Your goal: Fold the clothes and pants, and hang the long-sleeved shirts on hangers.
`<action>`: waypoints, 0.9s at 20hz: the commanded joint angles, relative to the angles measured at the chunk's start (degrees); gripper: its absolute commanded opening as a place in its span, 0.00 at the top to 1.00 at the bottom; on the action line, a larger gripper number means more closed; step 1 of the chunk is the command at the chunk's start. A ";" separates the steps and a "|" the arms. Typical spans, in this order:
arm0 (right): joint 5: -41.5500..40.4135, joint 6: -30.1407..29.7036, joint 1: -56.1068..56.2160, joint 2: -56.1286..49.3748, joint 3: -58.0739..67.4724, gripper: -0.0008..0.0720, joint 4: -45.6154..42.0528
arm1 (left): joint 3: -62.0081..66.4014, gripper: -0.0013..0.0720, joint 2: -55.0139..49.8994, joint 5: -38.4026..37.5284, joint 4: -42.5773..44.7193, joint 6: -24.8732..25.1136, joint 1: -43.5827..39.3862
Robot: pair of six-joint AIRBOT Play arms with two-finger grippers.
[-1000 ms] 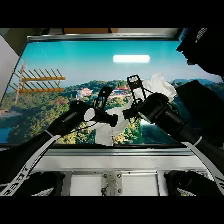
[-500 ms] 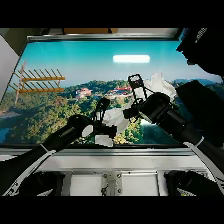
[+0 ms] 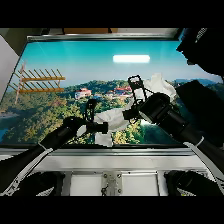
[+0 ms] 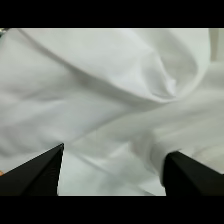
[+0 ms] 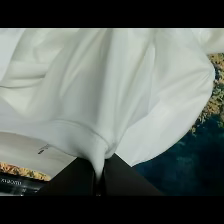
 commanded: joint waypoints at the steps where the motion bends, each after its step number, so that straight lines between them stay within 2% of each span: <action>1: 0.13 0.02 -0.02 0.02 0.04 0.96 1.55 | -0.70 0.13 0.00 1.70 -1.66 -1.11 0.31; 5: 0.20 0.02 -0.02 0.02 0.04 0.96 1.95 | -0.68 0.13 -0.17 6.60 -3.06 -1.60 -5.57; 9: 0.20 0.02 -0.02 0.02 0.04 0.96 3.10 | -0.59 0.13 -4.44 5.60 -3.06 -2.62 -5.75; 10: 0.20 0.00 -0.02 0.02 0.04 0.96 3.45 | -0.57 0.24 -5.18 5.29 -3.13 -2.64 -4.96; 11: 0.22 -0.02 -0.02 0.02 0.04 0.96 3.41 | -0.48 0.69 -5.20 5.14 -3.08 -2.60 -3.89; 12: 0.20 -0.09 -0.24 0.02 0.09 0.96 3.19 | 0.11 0.95 -4.57 4.59 -2.95 -2.14 -2.40; 13: 0.44 -1.46 -0.90 0.04 0.50 0.96 3.19 | 1.46 0.96 -3.30 2.99 -2.34 -1.73 -0.61; 15: 3.98 -6.49 -4.37 0.02 4.79 0.96 3.19 | 7.63 0.96 1.51 -2.60 -1.57 3.10 4.52; 18: 12.66 -15.61 -11.32 0.02 22.58 0.96 3.21 | 25.64 0.96 10.36 -8.20 -1.68 8.70 11.15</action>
